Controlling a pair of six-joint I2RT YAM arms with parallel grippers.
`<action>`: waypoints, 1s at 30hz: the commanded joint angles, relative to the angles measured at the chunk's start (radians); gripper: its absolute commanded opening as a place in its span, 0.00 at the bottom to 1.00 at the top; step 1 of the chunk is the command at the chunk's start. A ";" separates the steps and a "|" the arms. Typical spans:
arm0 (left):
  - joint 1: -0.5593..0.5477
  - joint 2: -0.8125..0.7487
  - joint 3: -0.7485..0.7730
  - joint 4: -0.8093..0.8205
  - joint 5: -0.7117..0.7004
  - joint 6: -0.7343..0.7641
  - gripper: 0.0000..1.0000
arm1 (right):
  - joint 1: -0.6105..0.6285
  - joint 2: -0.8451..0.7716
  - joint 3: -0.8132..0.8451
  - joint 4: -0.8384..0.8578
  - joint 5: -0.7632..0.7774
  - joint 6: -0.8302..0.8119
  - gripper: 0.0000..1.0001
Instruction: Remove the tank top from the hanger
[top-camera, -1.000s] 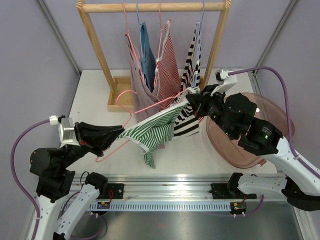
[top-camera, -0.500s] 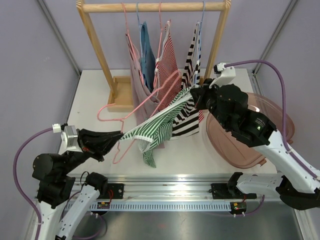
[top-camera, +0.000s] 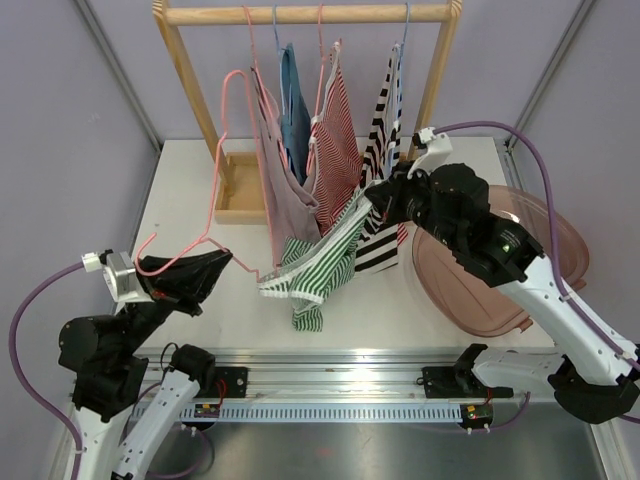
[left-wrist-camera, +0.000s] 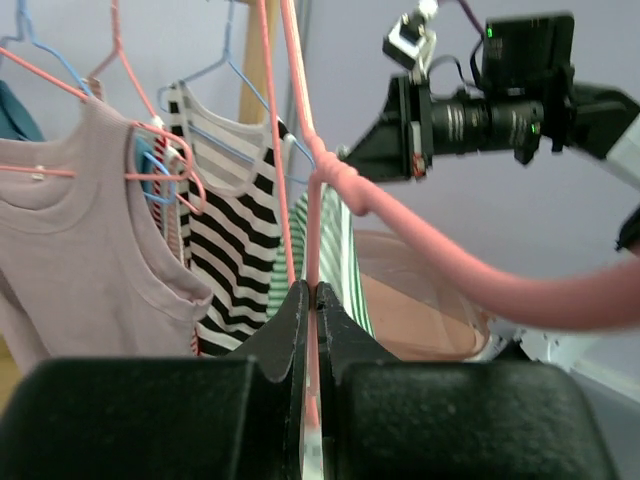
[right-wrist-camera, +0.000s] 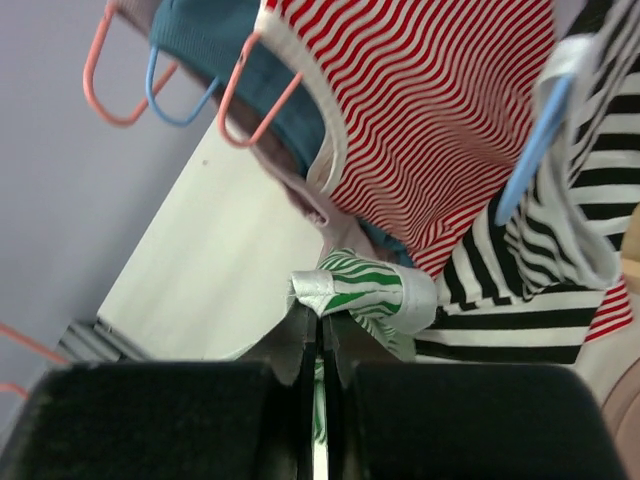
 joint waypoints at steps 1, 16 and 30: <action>-0.001 0.009 0.010 0.133 -0.129 -0.027 0.00 | -0.008 -0.015 -0.039 0.077 -0.158 -0.004 0.00; -0.001 0.189 0.253 -0.147 -0.508 -0.011 0.00 | -0.009 -0.132 -0.335 -0.020 -0.416 -0.081 0.00; -0.001 0.403 0.526 -0.651 -0.544 -0.015 0.00 | -0.008 -0.045 -0.449 -0.001 -0.344 -0.069 1.00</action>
